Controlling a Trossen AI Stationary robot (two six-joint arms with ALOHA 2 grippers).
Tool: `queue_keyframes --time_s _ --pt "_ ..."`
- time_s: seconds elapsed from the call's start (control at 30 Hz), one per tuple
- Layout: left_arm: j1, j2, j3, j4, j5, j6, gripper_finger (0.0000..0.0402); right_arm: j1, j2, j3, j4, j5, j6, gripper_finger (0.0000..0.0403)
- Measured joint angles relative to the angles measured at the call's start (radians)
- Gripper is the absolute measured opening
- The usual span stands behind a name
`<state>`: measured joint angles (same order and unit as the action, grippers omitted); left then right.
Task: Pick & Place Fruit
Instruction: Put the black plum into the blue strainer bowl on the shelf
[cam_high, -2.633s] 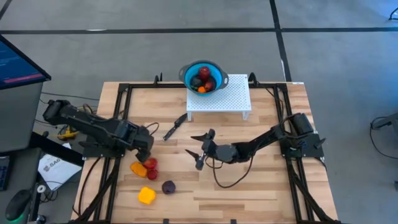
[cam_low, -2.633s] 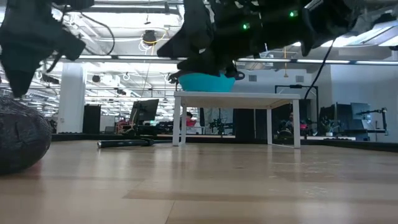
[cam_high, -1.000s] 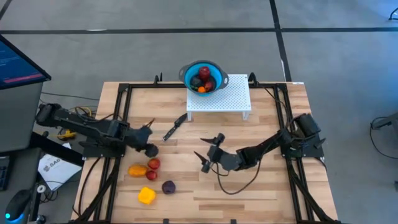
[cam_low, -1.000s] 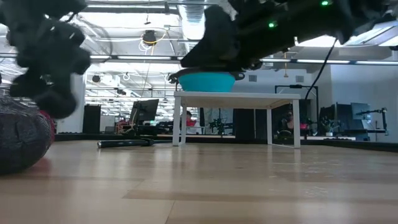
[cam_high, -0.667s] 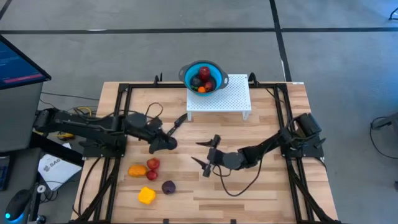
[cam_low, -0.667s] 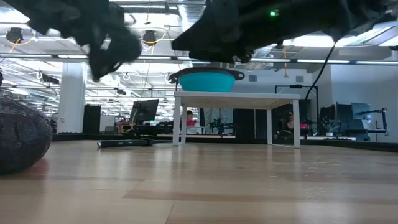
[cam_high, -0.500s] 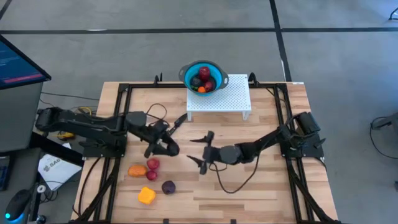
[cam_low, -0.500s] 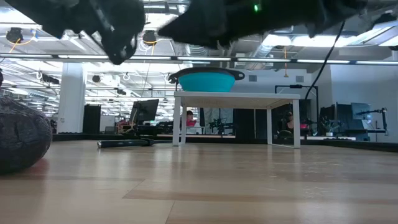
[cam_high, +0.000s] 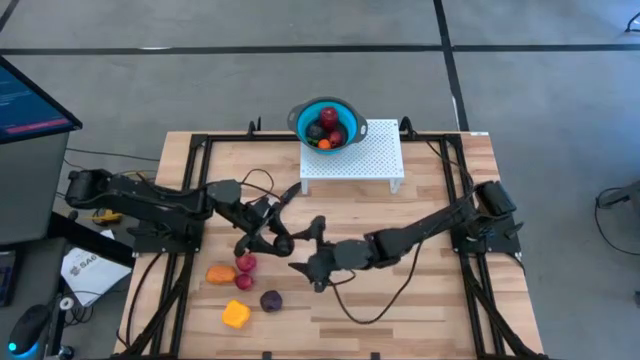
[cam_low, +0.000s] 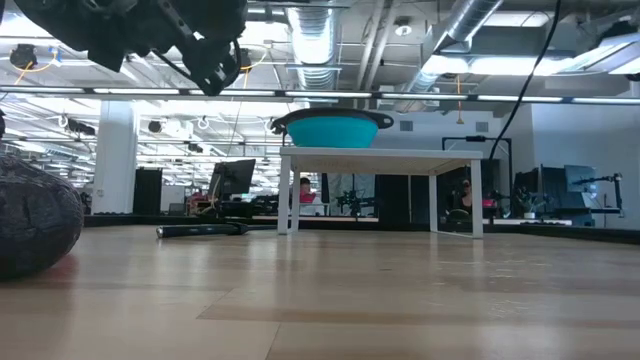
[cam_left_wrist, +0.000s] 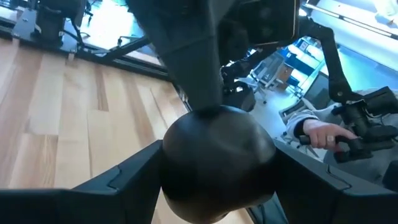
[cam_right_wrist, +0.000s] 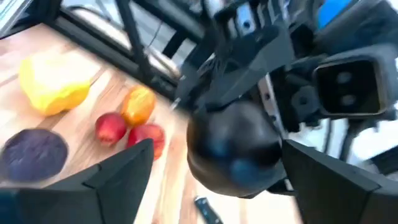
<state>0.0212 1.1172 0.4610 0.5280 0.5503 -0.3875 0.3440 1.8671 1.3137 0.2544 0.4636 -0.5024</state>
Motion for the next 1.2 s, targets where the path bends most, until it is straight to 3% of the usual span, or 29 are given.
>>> queue_keyframes --time_s 0.23,0.67,0.93,1.2 --pt "0.000 -0.001 0.001 0.035 0.000 0.017 0.0262 -0.029 0.004 0.026 0.003 -0.022 0.006 0.0367" --pt "0.000 -0.001 0.001 0.060 -0.003 0.017 0.0270 -0.051 0.004 0.026 0.020 -0.100 0.003 0.0276" --pt "-0.001 -0.001 0.001 0.067 -0.029 0.017 0.0276 -0.042 0.004 0.026 0.018 -0.097 0.014 0.0257" --pt "-0.001 -0.002 0.001 0.065 -0.069 0.065 0.0309 -0.031 0.004 0.026 -0.033 -0.097 0.137 0.0256"
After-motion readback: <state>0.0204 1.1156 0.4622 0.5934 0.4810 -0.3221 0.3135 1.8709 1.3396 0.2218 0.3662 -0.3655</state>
